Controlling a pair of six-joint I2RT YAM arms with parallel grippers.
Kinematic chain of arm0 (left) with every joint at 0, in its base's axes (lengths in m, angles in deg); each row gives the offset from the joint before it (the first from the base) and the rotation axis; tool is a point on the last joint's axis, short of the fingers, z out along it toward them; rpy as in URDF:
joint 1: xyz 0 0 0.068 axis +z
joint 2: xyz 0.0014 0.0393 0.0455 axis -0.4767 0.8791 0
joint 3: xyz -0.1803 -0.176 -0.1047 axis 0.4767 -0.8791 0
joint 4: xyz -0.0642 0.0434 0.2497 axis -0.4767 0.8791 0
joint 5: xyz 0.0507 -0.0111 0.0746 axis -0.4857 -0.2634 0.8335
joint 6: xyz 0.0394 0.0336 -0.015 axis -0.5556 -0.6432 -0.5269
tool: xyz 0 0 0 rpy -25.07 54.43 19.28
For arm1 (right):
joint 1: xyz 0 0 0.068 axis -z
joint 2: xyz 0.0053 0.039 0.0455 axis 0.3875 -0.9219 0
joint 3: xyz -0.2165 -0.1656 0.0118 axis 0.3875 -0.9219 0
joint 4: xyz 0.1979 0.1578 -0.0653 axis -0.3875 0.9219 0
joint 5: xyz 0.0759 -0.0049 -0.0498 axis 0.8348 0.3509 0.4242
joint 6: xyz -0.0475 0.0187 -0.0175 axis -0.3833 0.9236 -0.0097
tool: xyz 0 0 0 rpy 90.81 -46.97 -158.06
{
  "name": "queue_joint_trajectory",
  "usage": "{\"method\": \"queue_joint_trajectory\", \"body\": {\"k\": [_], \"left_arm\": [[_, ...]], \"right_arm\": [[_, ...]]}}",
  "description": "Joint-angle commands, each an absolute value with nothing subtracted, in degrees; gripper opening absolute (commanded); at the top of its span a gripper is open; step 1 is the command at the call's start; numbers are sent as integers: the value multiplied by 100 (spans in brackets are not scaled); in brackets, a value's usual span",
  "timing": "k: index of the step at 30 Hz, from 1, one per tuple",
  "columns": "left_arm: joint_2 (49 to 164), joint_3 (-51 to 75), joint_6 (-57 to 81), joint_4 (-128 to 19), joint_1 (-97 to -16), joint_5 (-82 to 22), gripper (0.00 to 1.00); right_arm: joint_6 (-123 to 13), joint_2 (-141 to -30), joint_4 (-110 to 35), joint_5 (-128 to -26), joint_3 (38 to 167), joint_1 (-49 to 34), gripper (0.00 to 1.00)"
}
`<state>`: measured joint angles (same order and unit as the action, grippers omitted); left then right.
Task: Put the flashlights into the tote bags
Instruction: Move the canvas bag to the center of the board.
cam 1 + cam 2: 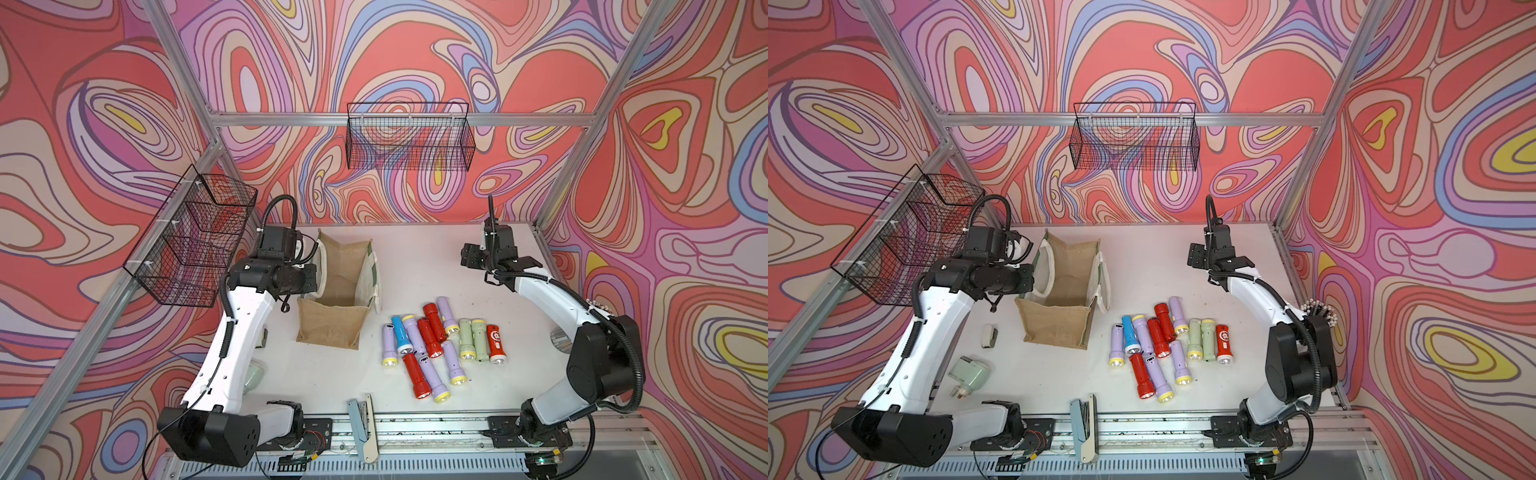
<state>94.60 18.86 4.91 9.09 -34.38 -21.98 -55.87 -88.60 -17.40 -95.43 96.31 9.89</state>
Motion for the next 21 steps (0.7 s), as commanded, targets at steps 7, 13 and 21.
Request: {"method": "queue_joint_trajectory", "body": {"k": [7,13,21], "left_arm": [[8587,868,1040,1037,-3427,-3232,2],[8432,713,1079,1094,-3427,-3140,21],[8317,748,1007,1005,-3427,-2817,49]], "right_arm": [[-5381,-8530,-988,-9564,9629,935,80],[-5271,-8272,-408,-9898,9571,934,79],[-4632,-8127,953,-10695,9379,935,79]]}}
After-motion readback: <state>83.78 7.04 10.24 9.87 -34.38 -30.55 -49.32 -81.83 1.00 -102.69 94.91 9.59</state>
